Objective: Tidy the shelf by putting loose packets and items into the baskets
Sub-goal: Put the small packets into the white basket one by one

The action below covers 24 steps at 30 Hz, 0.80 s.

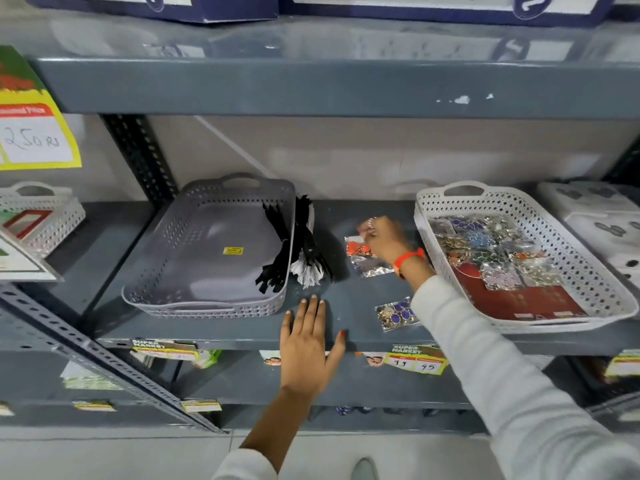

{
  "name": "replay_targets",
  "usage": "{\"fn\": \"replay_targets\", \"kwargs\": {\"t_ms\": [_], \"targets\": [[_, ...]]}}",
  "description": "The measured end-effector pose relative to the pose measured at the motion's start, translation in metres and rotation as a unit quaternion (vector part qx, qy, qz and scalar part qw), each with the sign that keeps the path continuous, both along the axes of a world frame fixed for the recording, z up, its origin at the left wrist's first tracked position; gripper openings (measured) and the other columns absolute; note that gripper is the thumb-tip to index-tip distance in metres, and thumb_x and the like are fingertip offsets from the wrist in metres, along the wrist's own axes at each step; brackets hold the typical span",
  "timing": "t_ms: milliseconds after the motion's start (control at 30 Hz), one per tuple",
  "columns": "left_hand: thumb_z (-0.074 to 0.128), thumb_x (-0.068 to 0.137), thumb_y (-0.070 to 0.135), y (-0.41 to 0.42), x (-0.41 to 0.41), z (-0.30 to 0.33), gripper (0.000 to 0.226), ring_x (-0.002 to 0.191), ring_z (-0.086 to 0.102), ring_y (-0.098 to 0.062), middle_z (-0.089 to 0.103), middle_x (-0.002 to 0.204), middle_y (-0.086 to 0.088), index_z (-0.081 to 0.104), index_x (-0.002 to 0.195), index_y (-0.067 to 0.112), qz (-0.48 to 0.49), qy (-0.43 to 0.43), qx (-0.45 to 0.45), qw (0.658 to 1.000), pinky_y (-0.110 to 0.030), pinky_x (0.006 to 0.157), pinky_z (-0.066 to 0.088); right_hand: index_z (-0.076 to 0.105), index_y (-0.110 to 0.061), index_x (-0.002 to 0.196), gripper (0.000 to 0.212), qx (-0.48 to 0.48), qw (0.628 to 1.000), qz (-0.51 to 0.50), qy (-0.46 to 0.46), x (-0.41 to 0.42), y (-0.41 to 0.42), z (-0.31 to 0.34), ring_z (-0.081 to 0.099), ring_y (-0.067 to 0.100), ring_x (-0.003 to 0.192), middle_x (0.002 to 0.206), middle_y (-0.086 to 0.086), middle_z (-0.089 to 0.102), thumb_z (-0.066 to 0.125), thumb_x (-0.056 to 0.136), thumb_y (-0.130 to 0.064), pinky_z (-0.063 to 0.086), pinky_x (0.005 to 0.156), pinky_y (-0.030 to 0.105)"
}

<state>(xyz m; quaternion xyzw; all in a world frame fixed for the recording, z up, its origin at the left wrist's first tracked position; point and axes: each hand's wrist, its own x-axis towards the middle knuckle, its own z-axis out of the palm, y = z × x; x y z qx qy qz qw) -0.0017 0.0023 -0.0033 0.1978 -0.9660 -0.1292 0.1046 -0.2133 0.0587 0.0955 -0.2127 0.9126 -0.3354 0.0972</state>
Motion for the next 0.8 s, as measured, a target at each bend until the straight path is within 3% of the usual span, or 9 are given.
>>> {"fn": "replay_targets", "kwargs": {"t_ms": [133, 267, 367, 500, 700, 800], "targets": [[0.011, 0.095, 0.052, 0.005, -0.004, 0.006, 0.072, 0.127, 0.047, -0.026, 0.054, 0.134, -0.010, 0.054, 0.129, 0.005, -0.023, 0.013, -0.004, 1.000, -0.041, 0.106, 0.020, 0.064, -0.004, 0.116, 0.033, 0.104, 0.994, 0.034, 0.000, -0.004, 0.036, -0.010, 0.061, 0.036, 0.113, 0.122, 0.023, 0.064, 0.054, 0.085, 0.000, 0.050, 0.099, 0.040], [0.016, 0.096, 0.048, 0.018, -0.018, 0.008, 0.065, 0.128, 0.046, -0.024, 0.053, 0.136, -0.008, 0.053, 0.131, 0.007, -0.052, -0.001, -0.009, 0.999, -0.043, 0.110, 0.026, 0.056, 0.002, 0.119, 0.030, 0.182, 0.979, 0.084, 0.039, 0.010, 0.037, -0.014, 0.055, 0.038, 0.118, 0.127, 0.026, 0.058, 0.050, 0.090, -0.006, 0.046, 0.097, 0.042], [0.001, 0.095, 0.052, 0.019, -0.020, 0.006, 0.076, 0.129, 0.046, -0.022, 0.052, 0.137, -0.006, 0.053, 0.131, 0.009, -0.049, -0.032, -0.016, 0.998, -0.048, 0.105, 0.036, 0.052, 0.001, 0.123, 0.034, 0.221, 0.966, 0.113, 0.066, 0.013, 0.033, -0.015, 0.047, 0.037, 0.126, 0.135, 0.024, 0.051, 0.050, 0.091, -0.006, 0.041, 0.105, 0.044], [-0.006, 0.092, 0.056, 0.017, -0.019, 0.004, 0.082, 0.134, 0.037, -0.022, 0.044, 0.144, -0.006, 0.045, 0.138, 0.010, -0.062, -0.026, -0.023, 0.997, -0.047, 0.110, 0.028, 0.055, 0.001, 0.119, 0.031, 0.265, 0.953, 0.117, 0.089, 0.009, 0.029, -0.015, 0.041, 0.037, 0.127, 0.133, 0.023, 0.051, 0.049, 0.091, -0.012, 0.039, 0.105, 0.046], [-0.006, 0.091, 0.057, 0.018, -0.021, 0.002, 0.082, 0.136, 0.035, -0.021, 0.042, 0.146, -0.005, 0.042, 0.140, 0.011, -0.059, -0.029, -0.018, 0.998, -0.046, 0.112, 0.023, 0.063, -0.017, 0.117, 0.031, 0.323, 0.935, 0.134, 0.059, 0.003, 0.027, -0.010, 0.028, 0.037, 0.135, 0.141, 0.017, 0.040, 0.057, 0.088, -0.028, 0.030, 0.111, 0.049], [-0.009, 0.089, 0.058, 0.018, -0.021, 0.003, 0.084, 0.138, 0.030, -0.021, 0.037, 0.148, -0.004, 0.037, 0.142, 0.013, -0.063, -0.025, -0.019, 0.998, -0.045, 0.113, 0.018, 0.069, -0.011, 0.109, 0.031, 0.280, 0.949, 0.137, 0.032, 0.003, 0.029, -0.003, 0.045, 0.033, 0.125, 0.131, 0.015, 0.056, 0.066, 0.082, -0.027, 0.040, 0.102, 0.039]]}}
